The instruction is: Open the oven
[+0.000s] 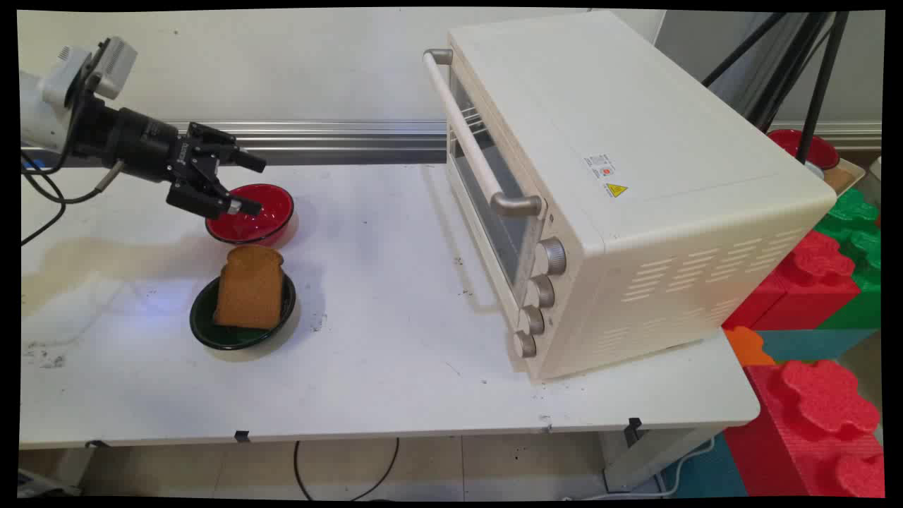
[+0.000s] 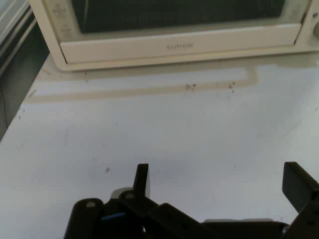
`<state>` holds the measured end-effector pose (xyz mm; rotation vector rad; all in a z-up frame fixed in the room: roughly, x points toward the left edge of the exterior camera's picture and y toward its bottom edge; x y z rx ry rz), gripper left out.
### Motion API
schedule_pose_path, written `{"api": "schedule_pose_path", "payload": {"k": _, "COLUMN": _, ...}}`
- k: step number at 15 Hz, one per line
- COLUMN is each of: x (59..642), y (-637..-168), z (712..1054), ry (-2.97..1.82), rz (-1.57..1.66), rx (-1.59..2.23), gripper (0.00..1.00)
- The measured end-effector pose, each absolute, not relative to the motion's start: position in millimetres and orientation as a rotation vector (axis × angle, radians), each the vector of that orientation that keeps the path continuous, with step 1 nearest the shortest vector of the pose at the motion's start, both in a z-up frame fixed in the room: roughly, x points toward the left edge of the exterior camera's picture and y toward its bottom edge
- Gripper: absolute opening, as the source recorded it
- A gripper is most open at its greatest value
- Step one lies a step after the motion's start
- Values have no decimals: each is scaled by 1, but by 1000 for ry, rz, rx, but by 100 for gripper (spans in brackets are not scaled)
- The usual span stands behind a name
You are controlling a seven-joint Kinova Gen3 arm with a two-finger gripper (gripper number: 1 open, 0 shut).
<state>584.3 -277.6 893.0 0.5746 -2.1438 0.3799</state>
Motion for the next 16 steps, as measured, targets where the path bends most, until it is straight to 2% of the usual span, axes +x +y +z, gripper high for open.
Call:
{"api": "schedule_pose_path", "payload": {"k": 9, "x": 560, "y": -286, "z": 928, "ry": -2018, "rz": 386, "rx": 537, "gripper": 100}}
{"api": "schedule_pose_path", "payload": {"k": 16, "x": 524, "y": -312, "z": 956, "ry": -1911, "rz": 410, "rx": 509, "gripper": 100}}
